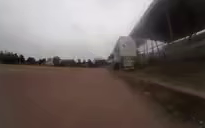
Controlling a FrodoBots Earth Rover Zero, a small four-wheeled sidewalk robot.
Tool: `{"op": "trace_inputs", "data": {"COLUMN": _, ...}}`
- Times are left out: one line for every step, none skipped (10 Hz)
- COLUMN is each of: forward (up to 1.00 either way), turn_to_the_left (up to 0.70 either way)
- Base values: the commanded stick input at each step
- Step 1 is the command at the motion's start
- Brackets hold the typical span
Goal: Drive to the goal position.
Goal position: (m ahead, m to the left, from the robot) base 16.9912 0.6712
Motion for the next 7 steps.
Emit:
{"op": "trace_inputs", "data": {"forward": 1.00, "turn_to_the_left": 0.00}}
{"op": "trace_inputs", "data": {"forward": 1.00, "turn_to_the_left": 0.00}}
{"op": "trace_inputs", "data": {"forward": 1.00, "turn_to_the_left": 0.00}}
{"op": "trace_inputs", "data": {"forward": 1.00, "turn_to_the_left": 0.00}}
{"op": "trace_inputs", "data": {"forward": 1.00, "turn_to_the_left": 0.00}}
{"op": "trace_inputs", "data": {"forward": 1.00, "turn_to_the_left": 0.00}}
{"op": "trace_inputs", "data": {"forward": 1.00, "turn_to_the_left": 0.00}}
